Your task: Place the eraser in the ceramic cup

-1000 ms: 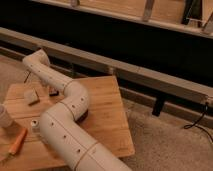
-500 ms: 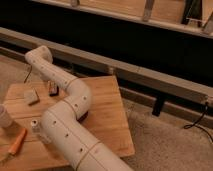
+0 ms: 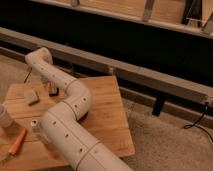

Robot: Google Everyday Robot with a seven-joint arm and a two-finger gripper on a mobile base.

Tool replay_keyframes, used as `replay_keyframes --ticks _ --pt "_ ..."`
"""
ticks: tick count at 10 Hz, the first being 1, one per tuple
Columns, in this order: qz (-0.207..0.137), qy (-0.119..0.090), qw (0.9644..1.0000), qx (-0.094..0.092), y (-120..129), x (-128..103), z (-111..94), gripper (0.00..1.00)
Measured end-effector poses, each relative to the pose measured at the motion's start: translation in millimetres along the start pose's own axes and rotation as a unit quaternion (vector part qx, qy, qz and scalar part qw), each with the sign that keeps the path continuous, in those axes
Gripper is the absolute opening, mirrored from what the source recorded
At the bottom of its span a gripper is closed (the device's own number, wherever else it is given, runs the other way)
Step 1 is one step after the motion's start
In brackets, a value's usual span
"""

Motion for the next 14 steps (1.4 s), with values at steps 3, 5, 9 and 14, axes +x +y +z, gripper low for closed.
replay_keyframes --ticks 3,5,9,14 --pt "-0.003 0.008 1.0 0.001 4 5 11 0.65" --pt "-0.005 0.013 0.9999 0.001 6 8 18 0.65" --pt "-0.01 0.024 0.9997 0.003 11 15 33 0.65" --pt "0.007 0.032 0.9991 0.027 -11 16 -9 0.3"
